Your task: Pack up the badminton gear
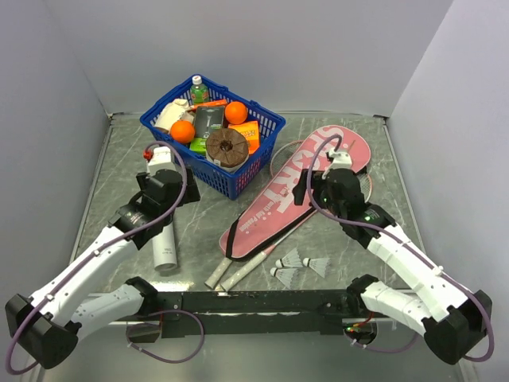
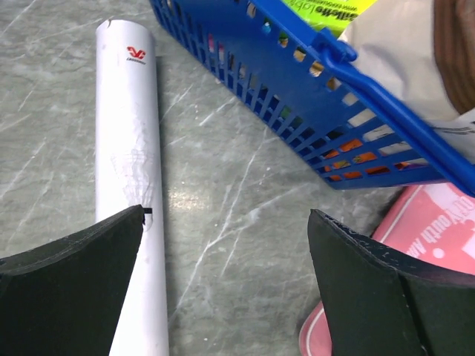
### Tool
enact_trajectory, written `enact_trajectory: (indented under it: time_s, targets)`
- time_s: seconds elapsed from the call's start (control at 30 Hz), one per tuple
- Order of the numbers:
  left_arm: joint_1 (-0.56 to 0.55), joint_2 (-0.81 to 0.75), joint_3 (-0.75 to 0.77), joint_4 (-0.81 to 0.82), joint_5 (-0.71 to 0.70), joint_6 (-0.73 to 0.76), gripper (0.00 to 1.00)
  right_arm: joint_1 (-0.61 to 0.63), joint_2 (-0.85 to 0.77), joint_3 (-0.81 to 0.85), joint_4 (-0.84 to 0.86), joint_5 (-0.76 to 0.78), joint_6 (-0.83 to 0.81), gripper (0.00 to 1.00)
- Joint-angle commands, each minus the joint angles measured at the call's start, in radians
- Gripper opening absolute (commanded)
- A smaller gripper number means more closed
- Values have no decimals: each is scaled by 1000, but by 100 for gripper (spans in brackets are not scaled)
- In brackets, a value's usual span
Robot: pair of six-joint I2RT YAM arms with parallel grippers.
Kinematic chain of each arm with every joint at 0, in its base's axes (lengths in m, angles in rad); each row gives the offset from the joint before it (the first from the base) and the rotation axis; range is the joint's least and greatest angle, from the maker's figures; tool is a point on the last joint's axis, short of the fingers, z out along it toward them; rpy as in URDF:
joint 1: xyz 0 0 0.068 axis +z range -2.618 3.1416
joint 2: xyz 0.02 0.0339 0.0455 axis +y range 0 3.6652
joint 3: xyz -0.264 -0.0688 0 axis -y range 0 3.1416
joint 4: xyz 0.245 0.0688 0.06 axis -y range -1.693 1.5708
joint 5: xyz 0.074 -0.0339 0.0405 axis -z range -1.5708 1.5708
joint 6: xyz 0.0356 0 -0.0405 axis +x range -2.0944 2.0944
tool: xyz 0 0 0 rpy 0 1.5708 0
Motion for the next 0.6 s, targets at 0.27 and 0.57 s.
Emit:
enact_trajectory:
  time_s: [0.27, 0.57]
  targets:
    - [2, -19, 24, -31, -12, -39, 97, -23, 103, 34, -3, -82, 16, 100]
    - [0, -55, -10, 0, 85, -13, 97, 12, 253, 79, 95, -363, -28, 99]
